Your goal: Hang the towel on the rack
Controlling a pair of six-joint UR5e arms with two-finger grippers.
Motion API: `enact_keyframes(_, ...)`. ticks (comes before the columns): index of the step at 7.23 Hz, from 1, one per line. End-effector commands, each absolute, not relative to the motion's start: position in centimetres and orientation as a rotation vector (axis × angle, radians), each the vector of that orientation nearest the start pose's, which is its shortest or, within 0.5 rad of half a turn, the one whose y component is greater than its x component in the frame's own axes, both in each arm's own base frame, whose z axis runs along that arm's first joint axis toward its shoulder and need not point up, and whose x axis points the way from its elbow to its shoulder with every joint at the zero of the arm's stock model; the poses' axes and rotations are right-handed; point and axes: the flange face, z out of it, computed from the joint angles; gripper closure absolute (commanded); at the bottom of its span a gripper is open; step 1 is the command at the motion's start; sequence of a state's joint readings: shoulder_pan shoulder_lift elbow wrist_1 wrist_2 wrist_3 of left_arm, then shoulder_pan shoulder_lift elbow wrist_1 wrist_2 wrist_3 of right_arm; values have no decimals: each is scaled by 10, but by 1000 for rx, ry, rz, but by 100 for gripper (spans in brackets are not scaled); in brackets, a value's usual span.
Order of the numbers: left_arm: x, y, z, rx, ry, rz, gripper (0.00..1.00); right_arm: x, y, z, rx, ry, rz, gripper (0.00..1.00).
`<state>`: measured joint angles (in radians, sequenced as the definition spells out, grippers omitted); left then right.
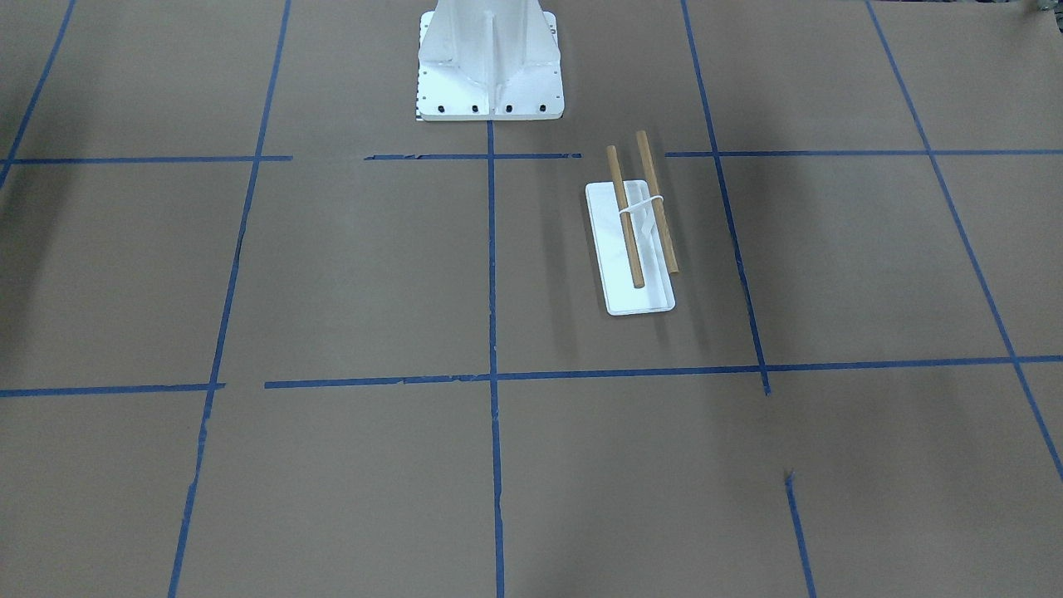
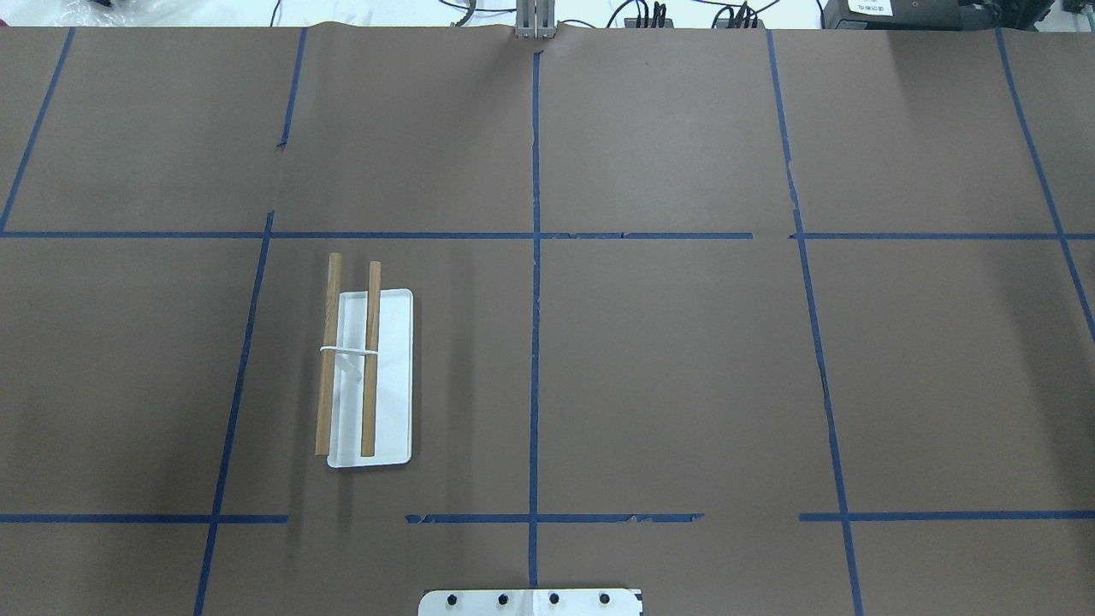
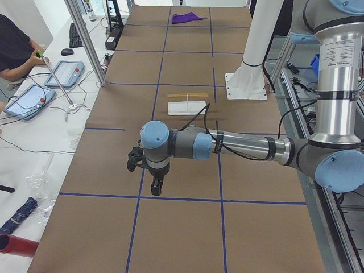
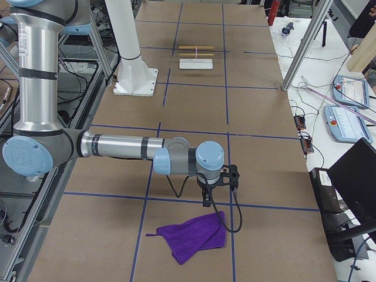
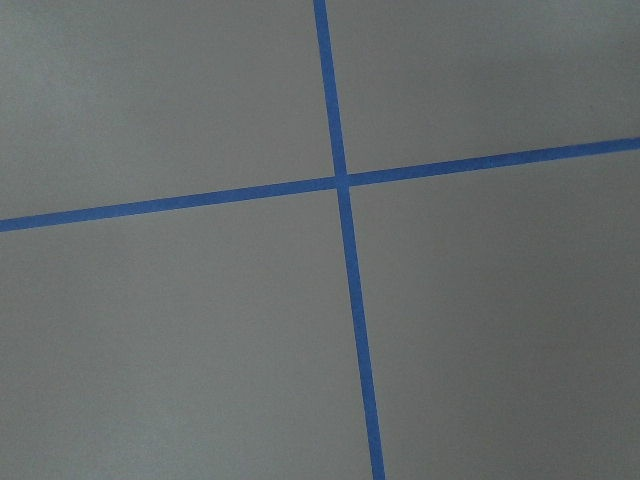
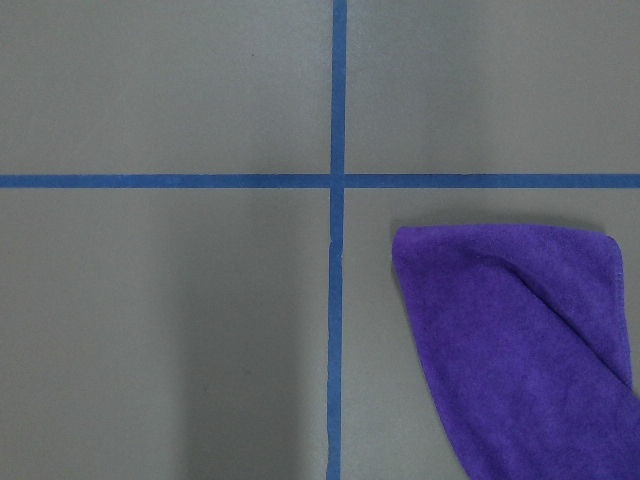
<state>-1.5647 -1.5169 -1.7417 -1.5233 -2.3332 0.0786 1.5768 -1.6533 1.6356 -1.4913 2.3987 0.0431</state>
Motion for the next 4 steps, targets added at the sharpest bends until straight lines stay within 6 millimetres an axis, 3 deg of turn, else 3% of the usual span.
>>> enact_keyframes(1, -61, -475, 602, 101, 761, 108, 0, 63, -464, 649, 53, -829, 17, 0)
enact_keyframes(2, -61, -478, 598, 107, 762, 108, 0, 62, -477, 636, 85, -820, -2, 0)
enact_keyframes(4, -59, -492, 584, 130, 765, 117, 0, 53, -480, 658, 32, -855, 2, 0)
